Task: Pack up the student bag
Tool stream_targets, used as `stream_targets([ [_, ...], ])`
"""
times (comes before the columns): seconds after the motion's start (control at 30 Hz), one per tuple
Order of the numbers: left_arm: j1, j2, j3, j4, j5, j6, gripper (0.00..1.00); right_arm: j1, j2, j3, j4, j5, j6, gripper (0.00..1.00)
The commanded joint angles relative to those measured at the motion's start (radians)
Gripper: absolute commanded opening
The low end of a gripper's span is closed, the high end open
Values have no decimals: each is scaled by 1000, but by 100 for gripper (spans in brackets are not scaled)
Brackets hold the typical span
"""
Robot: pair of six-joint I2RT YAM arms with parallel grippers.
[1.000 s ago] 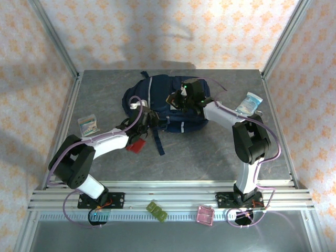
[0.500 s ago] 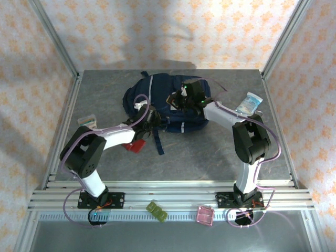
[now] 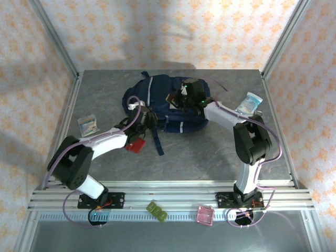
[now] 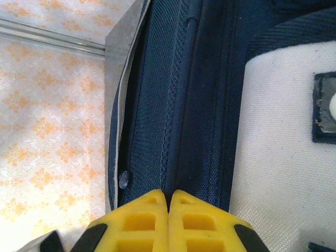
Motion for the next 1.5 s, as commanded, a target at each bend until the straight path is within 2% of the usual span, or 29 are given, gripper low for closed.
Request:
stream_targets([
  [0.0,13,-72,0,-27,16,5,46,4,-99,45,154,-54,5,0],
  [0.1,25,-73,29,-41,46,3,52,5,-101,44,160,-54,8,0],
  [0.23,25,-30,78,-50,76,14,55,4,-97,45,161,-56,10,0],
  [0.4,24,18,125,-90,22,41,55,4,-96,49,159,-60,10,0],
  [0.6,24,64,143,-116,-1,103,38,4,-96,52,157,-60,10,0],
  [0.7,23,67,134,-97,-21,127,26,4,-95,52,157,-62,12,0],
  [0.73,22,68,134,-92,-27,146,25,4,-93,53,157,-63,12,0],
  [0.77,23,69,136,-89,-30,154,20,4,-92,55,157,-65,12,0],
  [0.83,23,80,144,-89,-34,170,0,4,-92,55,156,-66,13,0],
  [0.97,24,103,169,-110,-41,185,0,4,-86,61,154,-72,13,0],
  [1.1,24,114,173,-106,-42,197,20,4,-82,60,151,-77,16,0],
  [1.2,23,122,185,-96,-40,213,25,4,-82,54,154,-79,16,0],
  [1.23,25,128,193,-96,-42,217,24,4,-84,50,158,-80,18,0],
  [1.27,26,133,201,-96,-42,221,18,4,-85,47,162,-80,19,0],
  [1.3,27,140,209,-98,-41,225,6,4,-85,43,163,-79,19,0],
  [1.33,29,147,214,-99,-42,226,0,4,-85,41,163,-78,19,0],
  [1.47,42,142,214,-111,-41,225,0,3,-84,35,157,-74,10,0],
])
